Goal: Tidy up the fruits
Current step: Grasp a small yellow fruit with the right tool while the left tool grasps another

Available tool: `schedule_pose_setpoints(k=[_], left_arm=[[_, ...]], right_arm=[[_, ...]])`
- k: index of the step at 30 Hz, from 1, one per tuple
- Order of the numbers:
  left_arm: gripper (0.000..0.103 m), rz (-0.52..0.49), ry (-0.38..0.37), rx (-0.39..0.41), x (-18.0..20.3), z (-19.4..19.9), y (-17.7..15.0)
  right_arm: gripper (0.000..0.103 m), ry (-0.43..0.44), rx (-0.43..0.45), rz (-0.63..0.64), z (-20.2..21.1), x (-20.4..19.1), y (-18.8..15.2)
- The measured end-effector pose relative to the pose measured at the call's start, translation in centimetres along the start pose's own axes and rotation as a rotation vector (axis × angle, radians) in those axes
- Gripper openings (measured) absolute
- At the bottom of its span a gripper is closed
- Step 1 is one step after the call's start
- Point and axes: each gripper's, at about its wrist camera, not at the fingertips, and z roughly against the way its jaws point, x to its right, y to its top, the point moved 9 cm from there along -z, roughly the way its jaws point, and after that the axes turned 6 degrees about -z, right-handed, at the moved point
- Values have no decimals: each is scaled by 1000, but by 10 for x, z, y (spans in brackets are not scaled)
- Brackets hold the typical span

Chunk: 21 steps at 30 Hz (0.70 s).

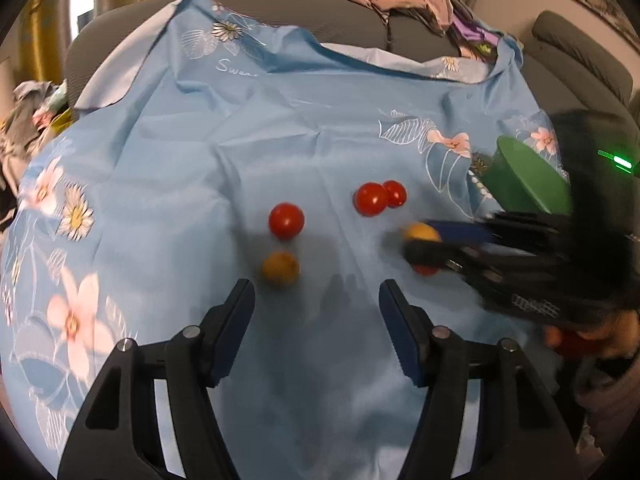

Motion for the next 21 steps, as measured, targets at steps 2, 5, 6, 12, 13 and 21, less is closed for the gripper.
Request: schedule_pose_setpoints(k=[2, 5, 6, 12, 13, 21], left_arm=[[55, -12, 0, -26, -1, -12, 4], [49, -40, 25, -61, -1, -28, 9], [49, -45, 34, -66, -1, -31, 10], [47, -77, 116, -125, -15, -47, 11], [46, -89, 122, -127, -16, -47, 12], [27, -123, 152, -202, -21, -59, 5]], right_arm=[[29, 25, 10, -24, 9, 3, -4], [29, 54, 19, -50, 16, 4, -6], [29, 60, 22, -52, 18, 4, -7], [29, 100, 48, -51, 26, 1, -8], [29, 105, 52, -50, 27, 0, -7], [29, 109, 64, -69, 28, 6, -10]])
